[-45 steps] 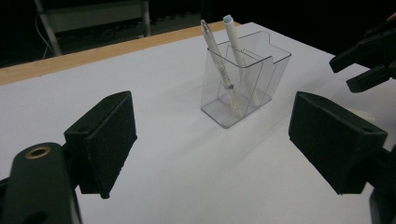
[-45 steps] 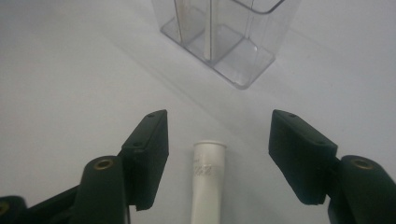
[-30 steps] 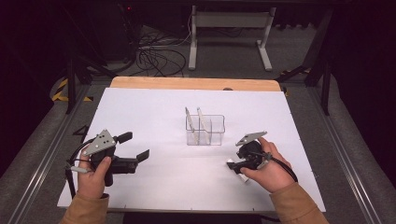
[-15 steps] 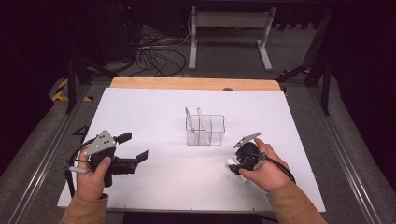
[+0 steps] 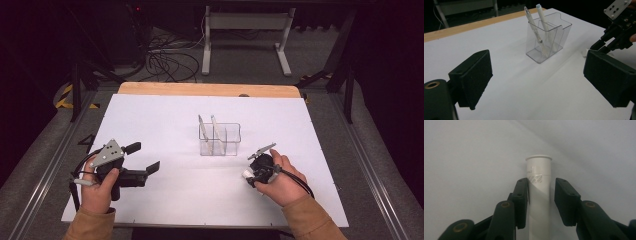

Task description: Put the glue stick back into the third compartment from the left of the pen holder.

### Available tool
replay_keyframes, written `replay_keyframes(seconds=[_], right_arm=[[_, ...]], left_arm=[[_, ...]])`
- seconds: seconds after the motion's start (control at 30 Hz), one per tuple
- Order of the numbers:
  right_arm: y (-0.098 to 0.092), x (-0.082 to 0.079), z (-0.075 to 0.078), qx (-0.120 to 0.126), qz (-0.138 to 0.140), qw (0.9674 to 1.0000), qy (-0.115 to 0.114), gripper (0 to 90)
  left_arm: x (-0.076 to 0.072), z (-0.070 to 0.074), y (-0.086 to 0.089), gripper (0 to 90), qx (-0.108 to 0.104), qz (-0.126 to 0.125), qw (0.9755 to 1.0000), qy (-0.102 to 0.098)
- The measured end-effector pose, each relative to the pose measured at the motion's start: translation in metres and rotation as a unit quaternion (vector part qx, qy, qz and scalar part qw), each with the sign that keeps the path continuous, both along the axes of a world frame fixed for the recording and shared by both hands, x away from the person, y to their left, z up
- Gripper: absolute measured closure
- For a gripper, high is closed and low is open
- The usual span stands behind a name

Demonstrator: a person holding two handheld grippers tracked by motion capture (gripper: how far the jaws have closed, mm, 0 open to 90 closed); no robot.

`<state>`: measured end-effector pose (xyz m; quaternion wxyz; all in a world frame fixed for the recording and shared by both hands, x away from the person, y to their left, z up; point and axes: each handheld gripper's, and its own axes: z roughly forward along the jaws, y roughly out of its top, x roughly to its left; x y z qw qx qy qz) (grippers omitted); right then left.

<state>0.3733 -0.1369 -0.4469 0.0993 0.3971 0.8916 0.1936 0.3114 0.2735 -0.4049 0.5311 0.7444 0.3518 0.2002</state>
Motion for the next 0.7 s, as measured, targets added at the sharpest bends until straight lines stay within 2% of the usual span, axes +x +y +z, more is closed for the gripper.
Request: replay_keyframes(seconds=[0.37, 0.7], right_arm=[[0.0069, -0.0014, -0.0076, -0.02, -0.013, 0.9997, 0.002, 67.7], [0.0075, -0.0003, -0.0081, -0.022, -0.016, 0.9996, 0.006, 67.9]], left_arm=[[-0.0011, 0.0013, 0.0004, 9.2, -0.001, 0.0, 1.0, -0.002], [-0.0024, 0.0028, -0.0002, 9.2, -0.002, -0.001, 1.0, -0.004]])
